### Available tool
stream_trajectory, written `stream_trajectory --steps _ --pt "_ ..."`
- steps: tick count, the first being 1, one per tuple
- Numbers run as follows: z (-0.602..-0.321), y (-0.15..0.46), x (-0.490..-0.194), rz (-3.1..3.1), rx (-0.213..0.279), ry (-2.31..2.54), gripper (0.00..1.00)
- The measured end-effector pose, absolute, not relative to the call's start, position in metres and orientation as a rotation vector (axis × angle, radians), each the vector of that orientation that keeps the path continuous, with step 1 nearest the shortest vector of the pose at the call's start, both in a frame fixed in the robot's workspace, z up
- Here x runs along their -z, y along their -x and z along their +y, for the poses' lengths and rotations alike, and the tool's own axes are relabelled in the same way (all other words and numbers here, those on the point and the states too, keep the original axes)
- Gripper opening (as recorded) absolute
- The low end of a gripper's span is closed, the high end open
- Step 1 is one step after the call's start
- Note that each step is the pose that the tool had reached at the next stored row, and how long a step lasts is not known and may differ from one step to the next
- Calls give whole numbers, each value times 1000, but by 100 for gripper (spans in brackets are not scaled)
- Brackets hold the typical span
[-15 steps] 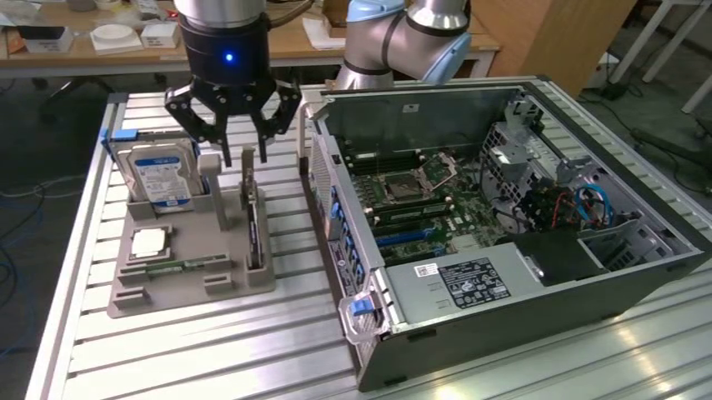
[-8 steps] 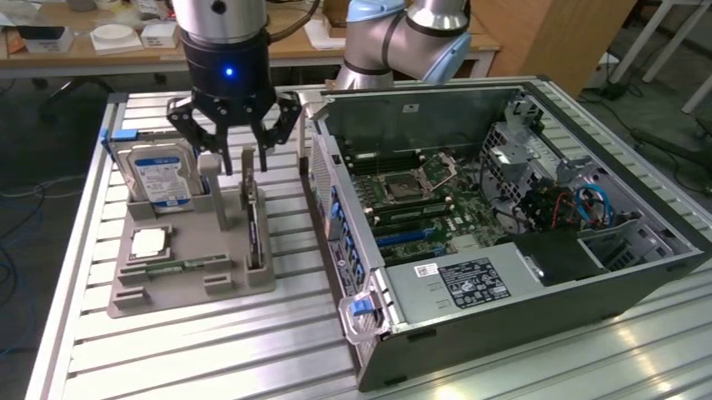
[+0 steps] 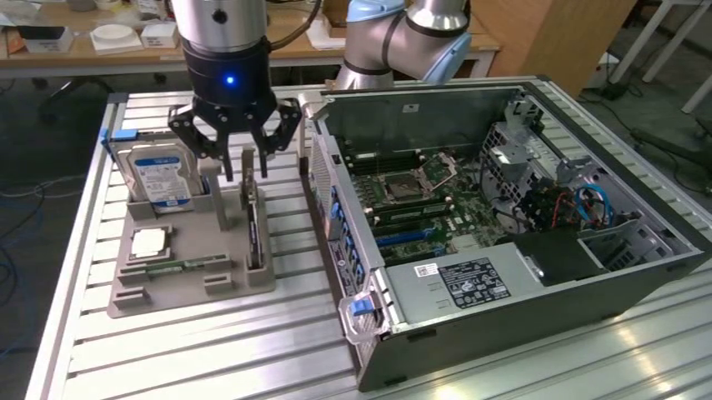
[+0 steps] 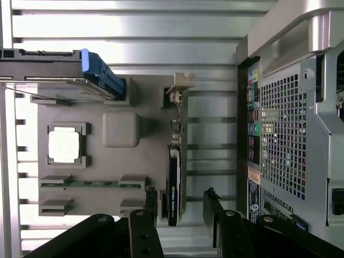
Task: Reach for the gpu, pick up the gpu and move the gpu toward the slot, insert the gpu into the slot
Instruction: 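Pick up the gpu and move the gpu toward the slot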
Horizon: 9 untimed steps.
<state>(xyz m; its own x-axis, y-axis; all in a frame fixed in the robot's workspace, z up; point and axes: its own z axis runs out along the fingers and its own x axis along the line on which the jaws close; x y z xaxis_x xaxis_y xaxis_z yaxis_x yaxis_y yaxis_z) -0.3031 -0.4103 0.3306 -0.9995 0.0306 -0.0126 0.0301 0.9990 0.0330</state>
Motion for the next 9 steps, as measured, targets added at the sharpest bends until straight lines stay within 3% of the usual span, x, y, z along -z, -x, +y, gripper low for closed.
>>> stream_trajectory --steps 9 --pt "-410 303 -318 3128 -37 -48 47"
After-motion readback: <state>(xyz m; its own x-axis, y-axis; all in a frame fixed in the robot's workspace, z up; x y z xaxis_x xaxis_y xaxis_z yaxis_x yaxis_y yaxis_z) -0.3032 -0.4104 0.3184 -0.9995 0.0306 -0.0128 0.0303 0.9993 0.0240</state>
